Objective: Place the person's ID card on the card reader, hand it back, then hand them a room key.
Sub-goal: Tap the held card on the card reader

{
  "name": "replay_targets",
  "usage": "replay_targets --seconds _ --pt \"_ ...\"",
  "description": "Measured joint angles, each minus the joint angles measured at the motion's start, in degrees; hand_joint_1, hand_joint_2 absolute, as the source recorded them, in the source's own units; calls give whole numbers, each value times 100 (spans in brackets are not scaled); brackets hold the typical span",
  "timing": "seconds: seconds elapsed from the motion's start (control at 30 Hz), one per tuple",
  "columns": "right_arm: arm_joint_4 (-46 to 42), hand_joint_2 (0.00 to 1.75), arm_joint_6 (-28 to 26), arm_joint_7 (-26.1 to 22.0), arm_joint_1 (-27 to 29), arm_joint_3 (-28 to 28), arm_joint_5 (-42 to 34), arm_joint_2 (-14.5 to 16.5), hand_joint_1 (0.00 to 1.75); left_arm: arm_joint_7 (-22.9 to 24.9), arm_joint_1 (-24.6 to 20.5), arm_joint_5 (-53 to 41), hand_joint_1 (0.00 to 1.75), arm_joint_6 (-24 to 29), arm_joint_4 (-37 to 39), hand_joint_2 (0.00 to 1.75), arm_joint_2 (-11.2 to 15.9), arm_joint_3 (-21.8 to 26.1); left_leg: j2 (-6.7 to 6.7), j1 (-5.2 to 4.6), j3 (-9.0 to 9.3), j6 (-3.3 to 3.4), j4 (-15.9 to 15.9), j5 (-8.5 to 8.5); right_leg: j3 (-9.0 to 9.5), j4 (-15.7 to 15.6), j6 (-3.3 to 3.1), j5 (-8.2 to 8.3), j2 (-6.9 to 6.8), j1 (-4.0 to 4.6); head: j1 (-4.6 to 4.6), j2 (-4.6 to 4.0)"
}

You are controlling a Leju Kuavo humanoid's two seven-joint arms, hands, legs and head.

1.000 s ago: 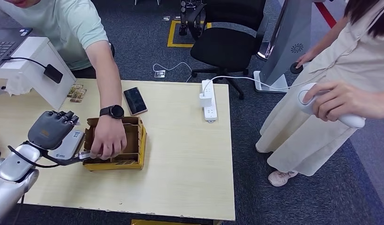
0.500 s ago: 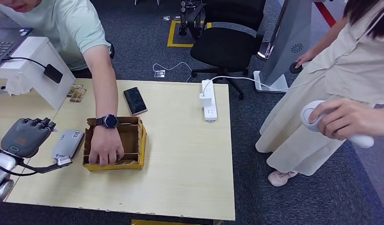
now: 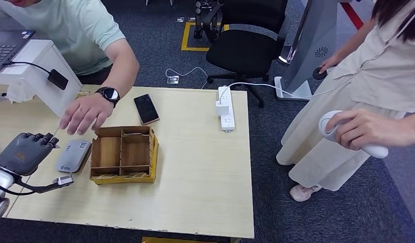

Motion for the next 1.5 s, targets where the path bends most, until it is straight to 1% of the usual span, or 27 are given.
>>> replay_targets --seconds 0.1,0.43,1.0,1.13,1.3,1.5 --pt "0 175 0 1 -1 0 7 0 0 -11 0 -2 175 3 2 175 -30 -14 0 0 0 0 0 0 0 0 0 0 0 0 0 -1" --pt "0 175 2 -19 -31 0 7 0 0 8 -11 -105 175 51 186 175 -273 -81 0 0 -1 0 0 0 0 0 0 0 0 0 1 -1" --pt "0 175 0 -17 -29 0 -7 0 0 39 -15 -128 175 49 293 175 -284 -96 0 1 -1 0 0 0 0 0 0 0 0 1 0 1" --pt "0 175 -2 -23 -29 0 -29 0 0 81 -50 -227 175 40 651 175 -536 -183 0 1 0 0 0 0 0 0 0 0 0 0 0 -1" --pt "0 175 0 -22 -28 0 -20 0 0 -8 -101 -161 175 -45 819 175 -670 -252 0 0 0 0 0 0 -1 0 0 0 0 0 -1 0" --pt "0 175 0 -22 -29 0 5 0 0 25 -147 -189 175 54 1050 175 -847 -344 0 0 0 0 0 0 -2 -1 0 0 0 1 0 1"
